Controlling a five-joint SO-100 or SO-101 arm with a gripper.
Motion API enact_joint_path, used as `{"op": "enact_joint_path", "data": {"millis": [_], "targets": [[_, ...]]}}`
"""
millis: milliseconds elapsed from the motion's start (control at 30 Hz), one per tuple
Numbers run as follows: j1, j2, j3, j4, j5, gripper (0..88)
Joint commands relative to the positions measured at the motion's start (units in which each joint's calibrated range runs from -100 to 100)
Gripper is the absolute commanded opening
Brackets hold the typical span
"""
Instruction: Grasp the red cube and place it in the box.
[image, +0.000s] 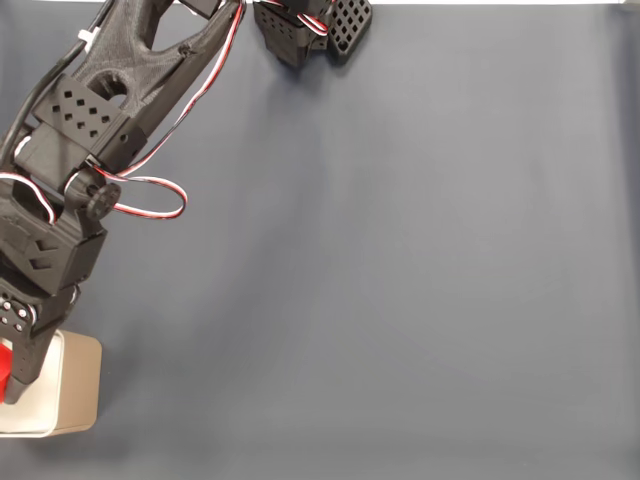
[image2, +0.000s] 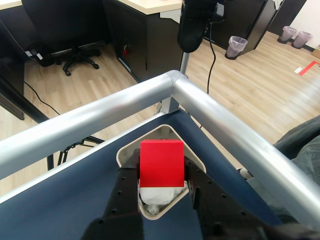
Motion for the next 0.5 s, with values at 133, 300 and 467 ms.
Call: {"op": "enact_joint_path", "data": {"millis": [133,300,467], "targets": [[0.2,-1.7,-2.8,-1.0,0.1,12.0],[0.3,-2.2,-2.3,0.4,0.3,38.3],[0.5,-2.5,-2.4,1.1,0.0,51.2]]}}
